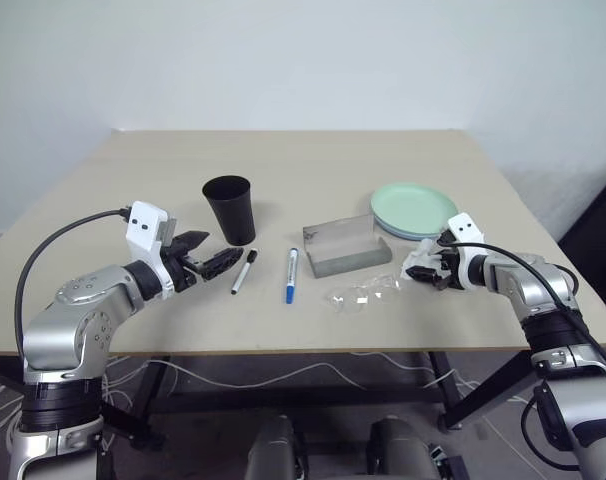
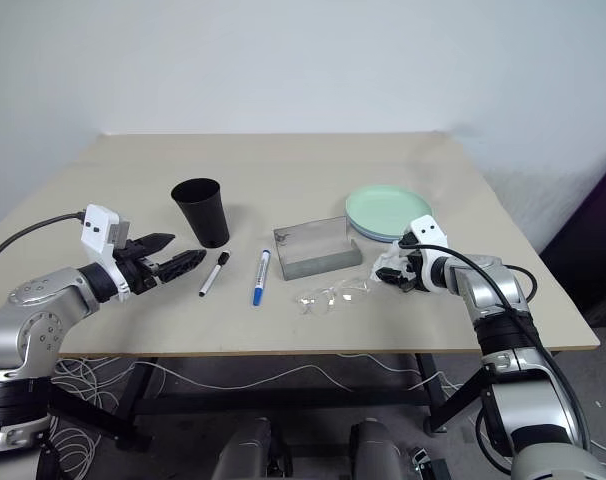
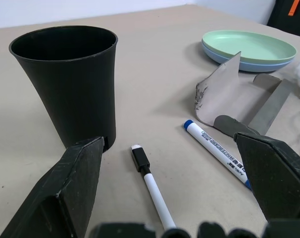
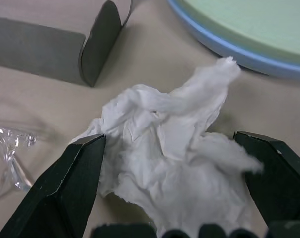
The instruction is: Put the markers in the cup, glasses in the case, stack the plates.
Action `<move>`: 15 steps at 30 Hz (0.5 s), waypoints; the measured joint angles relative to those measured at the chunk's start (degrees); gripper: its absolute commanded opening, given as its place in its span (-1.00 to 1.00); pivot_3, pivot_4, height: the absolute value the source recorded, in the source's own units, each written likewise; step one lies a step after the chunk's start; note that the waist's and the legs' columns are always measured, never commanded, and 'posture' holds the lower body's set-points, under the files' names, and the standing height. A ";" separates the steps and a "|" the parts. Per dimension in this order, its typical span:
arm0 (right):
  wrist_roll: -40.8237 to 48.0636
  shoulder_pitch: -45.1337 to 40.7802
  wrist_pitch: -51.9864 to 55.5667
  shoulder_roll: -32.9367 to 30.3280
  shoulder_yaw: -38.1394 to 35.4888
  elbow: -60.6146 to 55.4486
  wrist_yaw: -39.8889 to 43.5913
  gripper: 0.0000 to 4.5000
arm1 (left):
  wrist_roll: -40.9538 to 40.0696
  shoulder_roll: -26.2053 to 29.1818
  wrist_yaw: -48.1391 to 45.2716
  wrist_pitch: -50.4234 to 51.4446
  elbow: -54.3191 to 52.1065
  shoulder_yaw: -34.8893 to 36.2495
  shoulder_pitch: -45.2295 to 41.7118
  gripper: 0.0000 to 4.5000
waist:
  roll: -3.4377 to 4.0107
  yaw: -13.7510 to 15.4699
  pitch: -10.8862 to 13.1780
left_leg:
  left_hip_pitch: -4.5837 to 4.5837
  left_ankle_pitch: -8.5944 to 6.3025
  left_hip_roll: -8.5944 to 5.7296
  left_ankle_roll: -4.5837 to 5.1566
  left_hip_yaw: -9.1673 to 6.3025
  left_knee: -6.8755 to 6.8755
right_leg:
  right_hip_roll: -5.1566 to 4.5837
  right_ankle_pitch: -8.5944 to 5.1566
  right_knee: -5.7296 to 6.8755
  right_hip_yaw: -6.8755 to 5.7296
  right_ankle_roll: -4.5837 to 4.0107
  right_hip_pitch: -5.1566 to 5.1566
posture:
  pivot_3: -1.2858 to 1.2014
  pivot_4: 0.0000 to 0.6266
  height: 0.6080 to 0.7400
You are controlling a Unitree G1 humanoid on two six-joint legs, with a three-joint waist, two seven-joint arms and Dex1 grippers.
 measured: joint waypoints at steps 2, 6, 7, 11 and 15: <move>-0.32 0.00 -0.49 0.00 0.07 0.19 0.12 0.61 | 0.00 0.00 0.00 0.00 0.00 0.00 0.00 1.00 | 0.00 0.02 0.00 | 0.00 0.00 0.00 0.00 -0.01 0.00 | 0.00 0.00 0.00 0.00 0.00 0.00 | 0.03 -1.00 -0.53; -0.46 0.01 -1.28 -0.07 0.07 0.21 0.22 -0.02 | 0.00 0.00 0.00 0.00 0.00 0.00 0.00 1.00 | 0.00 0.01 0.00 | 0.00 -0.01 0.00 0.00 0.00 0.00 | -0.01 0.00 -0.01 0.00 0.00 0.00 | 0.03 -1.00 -0.53; -0.48 0.01 -1.34 -0.09 0.07 0.21 0.23 -0.19 | 0.00 0.00 0.00 0.00 0.00 0.00 0.00 1.00 | 0.00 0.01 0.00 | 0.00 0.00 0.00 0.00 0.00 0.00 | -0.01 0.00 -0.01 0.00 0.00 0.00 | 0.03 -1.00 -0.53; -0.50 0.01 -1.41 -0.34 0.07 0.21 0.38 -0.80 | 0.00 0.00 0.01 0.00 0.00 0.00 -0.02 1.00 | 0.00 0.02 0.00 | 0.00 0.00 0.00 0.00 0.00 0.00 | 0.00 0.00 -0.01 0.00 0.00 0.00 | 0.03 -1.00 -0.53; -0.34 -0.46 -1.14 -0.59 0.06 0.17 1.42 -0.99 | 0.01 -0.01 0.03 -0.01 0.01 0.01 -0.04 1.00 | 0.00 -0.01 0.00 | 0.00 0.00 0.00 0.00 0.01 0.00 | 0.00 0.00 0.00 0.01 0.00 -0.01 | 0.03 -1.00 -0.53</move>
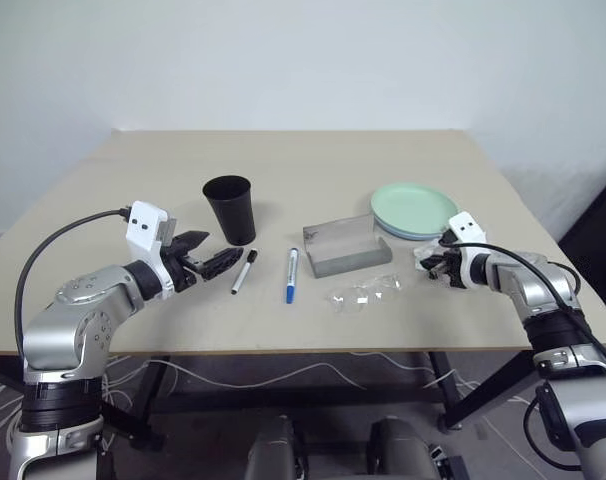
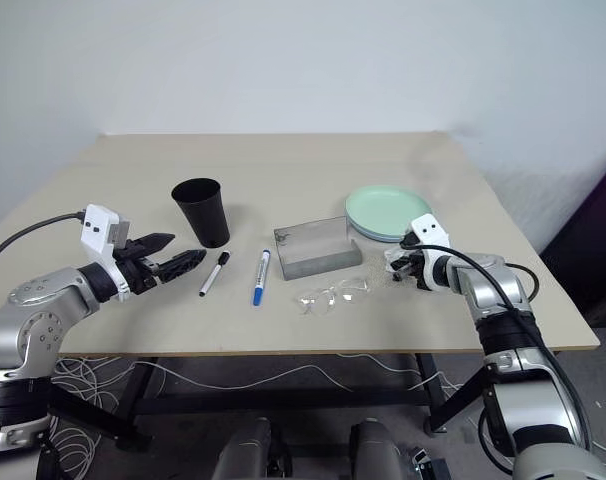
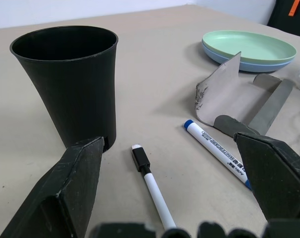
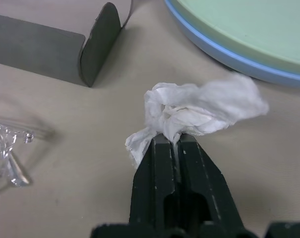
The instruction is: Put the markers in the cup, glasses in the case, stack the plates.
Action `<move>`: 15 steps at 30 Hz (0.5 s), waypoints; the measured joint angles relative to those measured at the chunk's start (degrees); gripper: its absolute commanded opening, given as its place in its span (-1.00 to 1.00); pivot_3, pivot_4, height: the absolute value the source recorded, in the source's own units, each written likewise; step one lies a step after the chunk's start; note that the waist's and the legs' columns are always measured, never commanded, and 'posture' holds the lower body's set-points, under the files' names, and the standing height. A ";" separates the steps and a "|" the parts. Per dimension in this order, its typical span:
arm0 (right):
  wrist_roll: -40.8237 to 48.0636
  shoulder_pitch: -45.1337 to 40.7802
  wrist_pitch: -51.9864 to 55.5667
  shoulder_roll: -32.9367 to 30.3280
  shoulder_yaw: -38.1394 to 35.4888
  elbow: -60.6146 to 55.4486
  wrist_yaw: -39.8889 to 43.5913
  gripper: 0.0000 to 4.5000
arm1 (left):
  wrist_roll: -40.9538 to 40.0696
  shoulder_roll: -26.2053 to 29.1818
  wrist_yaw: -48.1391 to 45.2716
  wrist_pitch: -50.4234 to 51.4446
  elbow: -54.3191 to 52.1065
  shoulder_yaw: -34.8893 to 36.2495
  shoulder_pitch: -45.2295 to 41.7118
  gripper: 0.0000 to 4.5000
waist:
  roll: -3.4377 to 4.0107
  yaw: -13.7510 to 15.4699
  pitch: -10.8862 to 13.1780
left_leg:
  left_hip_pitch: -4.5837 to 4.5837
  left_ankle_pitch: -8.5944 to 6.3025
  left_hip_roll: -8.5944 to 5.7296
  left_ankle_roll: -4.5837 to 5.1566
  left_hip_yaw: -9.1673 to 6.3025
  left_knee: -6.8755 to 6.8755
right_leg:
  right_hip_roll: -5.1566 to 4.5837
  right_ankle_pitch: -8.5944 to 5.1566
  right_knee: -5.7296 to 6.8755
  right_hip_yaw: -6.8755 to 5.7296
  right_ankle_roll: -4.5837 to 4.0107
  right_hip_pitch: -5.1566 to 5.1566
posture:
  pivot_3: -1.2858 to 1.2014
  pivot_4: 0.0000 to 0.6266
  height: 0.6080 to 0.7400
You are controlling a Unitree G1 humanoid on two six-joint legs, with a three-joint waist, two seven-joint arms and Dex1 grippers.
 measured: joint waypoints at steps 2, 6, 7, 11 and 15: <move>0.60 -2.70 0.18 0.62 -0.68 0.57 -0.09 -0.99 | 0.01 0.00 0.03 0.00 0.04 0.08 -0.01 1.00 | 0.02 -0.07 0.01 | 0.00 0.00 0.00 0.00 -0.01 0.00 | 0.00 0.00 0.05 0.02 0.00 -0.04 | 0.03 -1.00 -0.53; 1.17 -13.82 -2.56 2.50 -4.78 7.03 -3.99 -0.99 | 0.02 -0.08 0.03 -0.07 0.08 0.11 -0.36 1.00 | 0.01 -0.13 0.00 | 0.02 -0.02 0.02 0.01 -0.05 -0.02 | 0.03 0.00 0.08 -0.02 -0.03 -0.10 | 0.03 -1.00 -0.53; 0.97 -16.39 -4.47 3.00 -5.43 9.82 -5.18 -0.99 | 0.03 -0.08 0.04 -0.06 0.14 0.15 -0.36 1.00 | -0.01 -0.13 -0.01 | 0.02 -0.03 0.02 0.00 -0.06 -0.05 | 0.04 0.00 0.07 -0.03 -0.03 -0.09 | 0.03 -1.00 -0.53; -1.46 -22.90 -13.76 6.84 -5.61 24.29 -10.37 -0.99 | 0.06 -0.22 0.14 -0.09 0.38 0.13 -0.73 1.00 | -0.05 0.04 -0.03 | 0.01 -0.02 -0.02 -0.04 -0.01 -0.07 | 0.00 -0.01 0.05 -0.04 -0.02 -0.09 | 0.03 -1.00 -0.53; -3.96 -25.55 -21.81 9.88 -5.46 37.36 -15.18 -0.79 | 0.07 -0.34 0.23 -0.15 0.51 0.12 -1.10 1.00 | -0.03 -0.05 -0.02 | -0.10 0.11 -0.05 -0.26 0.06 0.02 | -0.03 0.00 0.07 0.00 -0.03 -0.16 | 0.03 -1.00 -0.53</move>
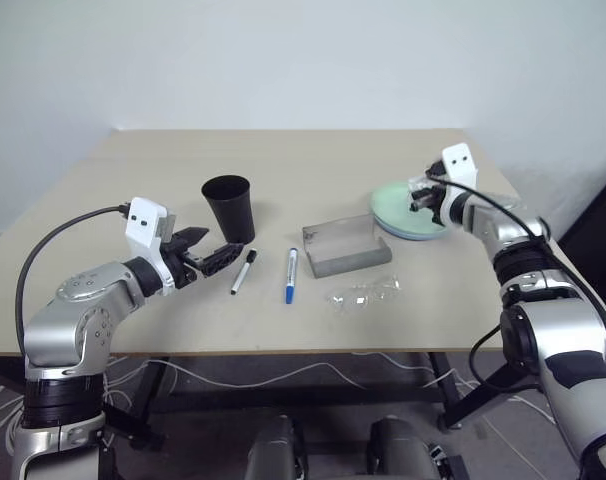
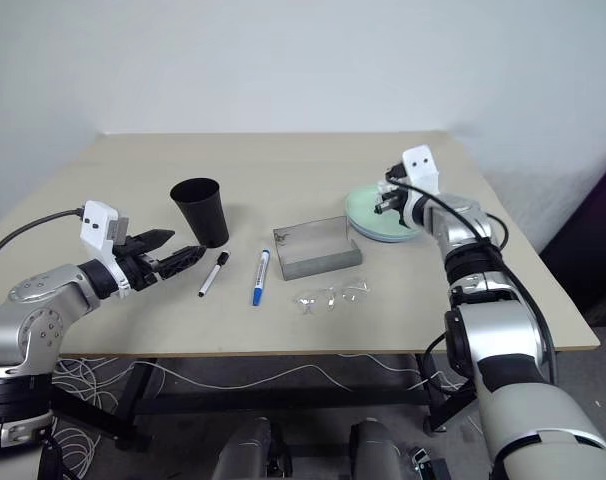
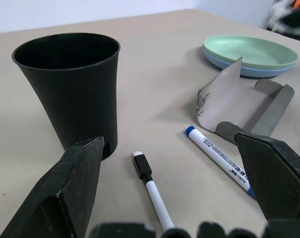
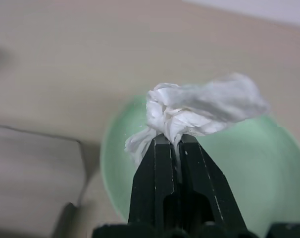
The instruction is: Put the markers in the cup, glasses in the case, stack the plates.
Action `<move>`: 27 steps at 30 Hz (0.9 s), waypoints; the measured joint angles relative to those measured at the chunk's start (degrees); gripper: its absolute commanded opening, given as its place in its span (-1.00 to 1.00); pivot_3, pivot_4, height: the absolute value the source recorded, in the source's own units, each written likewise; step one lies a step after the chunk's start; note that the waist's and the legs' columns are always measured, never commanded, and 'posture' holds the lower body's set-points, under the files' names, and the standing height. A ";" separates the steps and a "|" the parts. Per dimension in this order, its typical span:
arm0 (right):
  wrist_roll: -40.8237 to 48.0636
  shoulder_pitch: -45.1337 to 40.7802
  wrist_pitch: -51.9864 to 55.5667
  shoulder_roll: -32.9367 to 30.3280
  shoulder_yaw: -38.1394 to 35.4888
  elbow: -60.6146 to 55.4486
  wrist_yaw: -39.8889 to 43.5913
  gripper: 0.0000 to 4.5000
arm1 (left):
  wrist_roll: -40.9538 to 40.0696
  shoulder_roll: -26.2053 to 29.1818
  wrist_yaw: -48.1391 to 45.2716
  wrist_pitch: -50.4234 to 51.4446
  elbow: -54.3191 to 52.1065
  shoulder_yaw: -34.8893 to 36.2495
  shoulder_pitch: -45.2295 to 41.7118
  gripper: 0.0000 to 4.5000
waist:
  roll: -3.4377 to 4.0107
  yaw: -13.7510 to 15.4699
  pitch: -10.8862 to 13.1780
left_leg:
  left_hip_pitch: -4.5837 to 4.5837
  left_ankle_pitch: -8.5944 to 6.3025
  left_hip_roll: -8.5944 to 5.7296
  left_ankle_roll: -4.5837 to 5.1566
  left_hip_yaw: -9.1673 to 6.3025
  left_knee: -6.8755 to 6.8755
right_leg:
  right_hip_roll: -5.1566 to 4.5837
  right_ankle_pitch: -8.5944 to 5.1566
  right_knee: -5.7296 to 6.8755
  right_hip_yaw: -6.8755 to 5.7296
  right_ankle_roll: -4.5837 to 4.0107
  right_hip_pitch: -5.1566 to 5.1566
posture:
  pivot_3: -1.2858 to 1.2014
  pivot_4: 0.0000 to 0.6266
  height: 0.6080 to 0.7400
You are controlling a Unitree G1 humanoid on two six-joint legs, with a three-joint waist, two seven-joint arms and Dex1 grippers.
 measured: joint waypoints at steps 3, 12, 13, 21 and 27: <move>-1.58 -1.64 -5.37 0.98 -0.41 6.73 -3.73 -0.45 | 0.00 -0.03 0.09 -0.01 0.00 0.02 0.02 1.00 | 0.00 -0.07 0.00 | -0.05 0.02 -0.01 -0.02 -0.01 0.02 | 0.01 0.01 0.01 0.01 0.00 -0.02 | 0.03 -1.00 -0.53; -2.10 -3.46 -13.29 1.49 -4.17 10.60 -8.88 0.94 | 0.10 -0.18 0.66 0.00 -0.90 -0.16 0.25 1.00 | 0.01 -0.05 0.00 | -0.04 -0.04 0.01 0.09 -0.09 0.06 | 0.04 0.00 0.07 -0.01 0.00 -0.01 | 0.03 -1.00 -0.53; -2.08 -3.47 -13.57 0.94 -4.49 10.59 -8.39 0.99 | 0.30 -0.18 0.64 -0.12 -0.90 -0.47 0.24 1.00 | 0.01 -0.02 0.00 | -0.04 -0.04 0.00 0.09 -0.10 0.06 | 0.04 0.00 0.06 -0.02 0.00 0.00 | 0.03 -1.00 -0.53; -0.79 -1.35 -10.13 -5.80 -4.92 -0.34 5.80 0.99 | 2.05 -0.38 -1.67 -0.28 -0.30 -8.42 -6.56 1.00 | 0.01 0.19 0.00 | -0.07 -0.04 -0.05 0.13 -0.17 0.09 | 0.04 0.00 -0.01 -0.04 0.01 0.08 | 0.03 -1.00 -0.53; 4.35 16.21 2.20 -13.87 -1.71 -32.28 25.08 0.99 | 5.67 -1.94 -7.19 -1.30 3.41 -18.81 -16.60 1.00 | 0.07 0.29 0.00 | 0.01 0.12 -0.06 0.15 -0.21 -0.05 | 0.07 0.01 -0.35 -0.13 0.05 0.31 | 0.03 -1.00 -0.53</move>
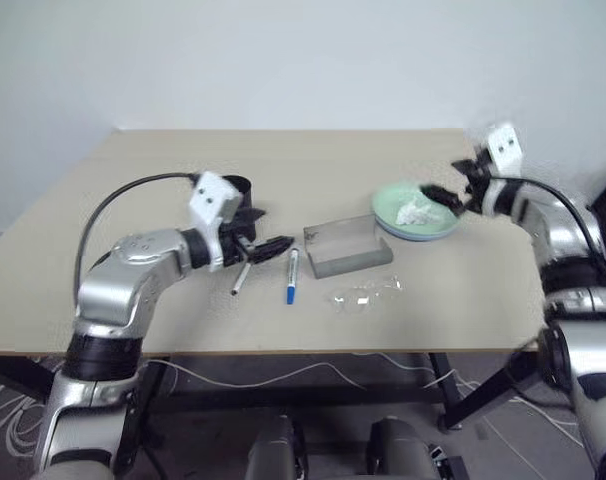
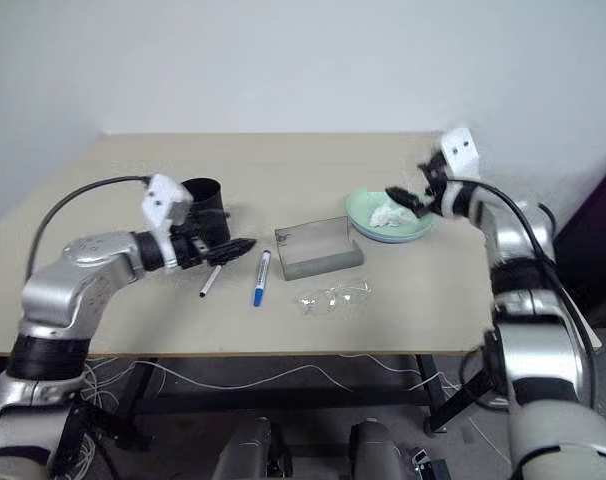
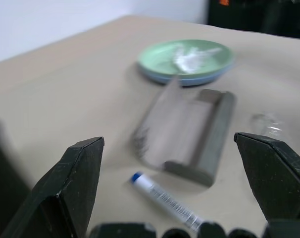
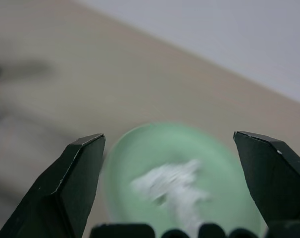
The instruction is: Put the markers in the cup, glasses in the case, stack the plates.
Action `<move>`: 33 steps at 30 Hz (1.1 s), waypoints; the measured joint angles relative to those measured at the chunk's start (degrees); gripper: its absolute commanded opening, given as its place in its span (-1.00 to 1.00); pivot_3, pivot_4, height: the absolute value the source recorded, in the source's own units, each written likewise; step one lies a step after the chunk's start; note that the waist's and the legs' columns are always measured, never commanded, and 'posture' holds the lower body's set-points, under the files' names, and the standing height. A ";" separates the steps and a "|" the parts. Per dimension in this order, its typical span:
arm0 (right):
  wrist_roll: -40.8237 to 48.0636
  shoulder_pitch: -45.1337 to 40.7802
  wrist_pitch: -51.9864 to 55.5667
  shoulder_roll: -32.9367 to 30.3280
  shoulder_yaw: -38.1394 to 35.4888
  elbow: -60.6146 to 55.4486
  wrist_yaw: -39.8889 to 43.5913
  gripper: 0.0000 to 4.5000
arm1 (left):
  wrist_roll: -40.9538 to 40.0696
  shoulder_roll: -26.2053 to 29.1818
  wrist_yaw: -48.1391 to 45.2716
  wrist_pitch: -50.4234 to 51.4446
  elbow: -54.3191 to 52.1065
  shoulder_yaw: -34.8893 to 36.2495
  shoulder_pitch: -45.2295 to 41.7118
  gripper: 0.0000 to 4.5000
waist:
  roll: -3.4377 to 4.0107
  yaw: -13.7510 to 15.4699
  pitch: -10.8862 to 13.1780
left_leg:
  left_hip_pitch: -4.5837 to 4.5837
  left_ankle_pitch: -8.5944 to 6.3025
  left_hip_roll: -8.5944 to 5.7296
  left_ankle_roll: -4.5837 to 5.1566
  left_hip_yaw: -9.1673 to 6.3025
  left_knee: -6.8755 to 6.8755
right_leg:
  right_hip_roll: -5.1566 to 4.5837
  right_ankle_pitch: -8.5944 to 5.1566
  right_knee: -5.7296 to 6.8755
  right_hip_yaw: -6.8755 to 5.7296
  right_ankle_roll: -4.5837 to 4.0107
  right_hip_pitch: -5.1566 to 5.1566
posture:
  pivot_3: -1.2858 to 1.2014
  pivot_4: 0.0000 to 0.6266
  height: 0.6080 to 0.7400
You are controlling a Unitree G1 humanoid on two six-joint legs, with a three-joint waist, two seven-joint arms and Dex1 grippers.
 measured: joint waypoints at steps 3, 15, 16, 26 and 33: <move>3.75 5.83 6.01 -4.23 0.09 -11.45 5.73 0.99 | 2.95 -1.27 -3.69 -1.42 3.36 -5.88 -4.37 1.00 | 0.06 -0.23 0.02 | 0.00 0.01 0.00 0.03 0.06 0.01 | -0.02 0.01 -0.03 0.05 0.00 0.03 | 0.03 -1.00 -0.53; 9.94 14.55 17.13 -10.63 -3.17 -30.18 5.11 0.99 | 16.84 -11.13 -12.47 -1.82 20.47 -24.90 -22.05 1.00 | 0.02 -0.08 0.04 | 0.31 -0.31 0.03 0.28 -0.37 -0.02 | -0.09 0.00 -0.20 -0.04 0.01 0.29 | 0.03 -1.00 -0.53; 10.39 15.49 17.78 -10.86 -3.10 -31.32 5.15 0.99 | 17.76 -11.98 -12.87 -1.78 21.74 -25.95 -23.08 1.00 | 0.02 -0.03 0.04 | 0.30 -0.31 0.03 0.33 -0.37 -0.02 | -0.09 -0.01 -0.22 -0.04 0.02 0.30 | 0.03 -1.00 -0.53; 15.08 25.73 20.56 -16.54 -6.87 -42.27 6.39 0.99 | 23.97 -20.03 -17.08 -3.05 30.28 -29.68 -27.99 1.00 | -0.06 0.85 0.10 | 0.30 -0.70 0.02 0.72 -0.60 0.31 | -0.14 -0.06 -0.40 -0.04 0.11 0.51 | 0.03 -1.00 -0.53; 16.66 28.72 22.53 -16.68 -8.59 -45.57 3.77 0.99 | 26.31 -23.50 -18.60 -4.34 32.60 -30.52 -28.56 1.00 | -0.06 1.22 0.10 | 0.29 -0.72 0.00 0.73 -0.72 0.34 | -0.13 -0.06 -0.41 -0.08 0.12 0.55 | 0.03 -1.00 -0.53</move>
